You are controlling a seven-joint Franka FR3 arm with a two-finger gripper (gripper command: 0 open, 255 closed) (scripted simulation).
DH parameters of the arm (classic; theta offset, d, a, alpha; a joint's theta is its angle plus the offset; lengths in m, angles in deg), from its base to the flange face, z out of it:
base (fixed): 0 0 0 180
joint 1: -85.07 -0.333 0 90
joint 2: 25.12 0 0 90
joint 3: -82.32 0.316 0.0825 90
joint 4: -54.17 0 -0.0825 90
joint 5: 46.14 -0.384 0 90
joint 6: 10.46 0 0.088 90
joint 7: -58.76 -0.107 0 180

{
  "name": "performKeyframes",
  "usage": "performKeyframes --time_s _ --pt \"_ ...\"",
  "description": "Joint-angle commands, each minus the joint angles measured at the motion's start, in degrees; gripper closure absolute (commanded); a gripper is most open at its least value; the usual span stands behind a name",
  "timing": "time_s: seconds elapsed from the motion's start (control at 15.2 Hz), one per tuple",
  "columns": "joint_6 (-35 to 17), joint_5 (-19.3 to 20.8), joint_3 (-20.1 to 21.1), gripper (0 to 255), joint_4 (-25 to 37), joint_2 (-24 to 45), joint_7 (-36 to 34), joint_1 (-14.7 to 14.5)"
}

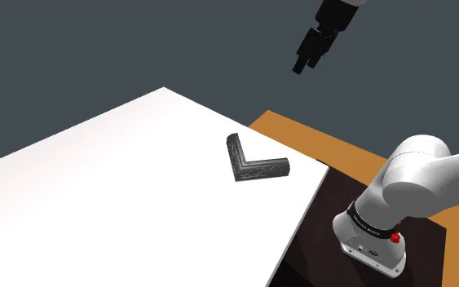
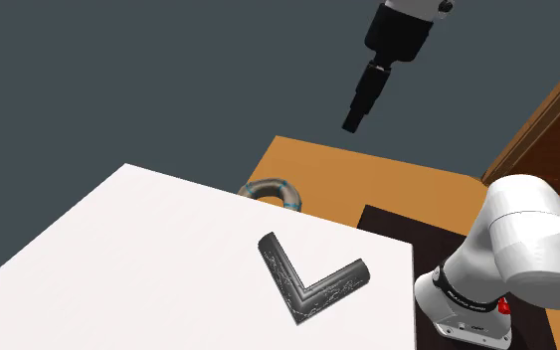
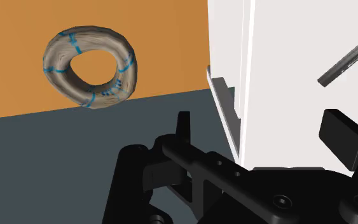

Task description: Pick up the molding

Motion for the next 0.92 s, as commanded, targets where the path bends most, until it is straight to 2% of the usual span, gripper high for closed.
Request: performKeyframes --time_s 0.0,0.86 --pt "0.0 0.0 0.0 0 0.0 0.0 0.0 0.0" --pt "-5.1 -5.6 16.5 0 -3.6 8.2 -13.7 -5.3"
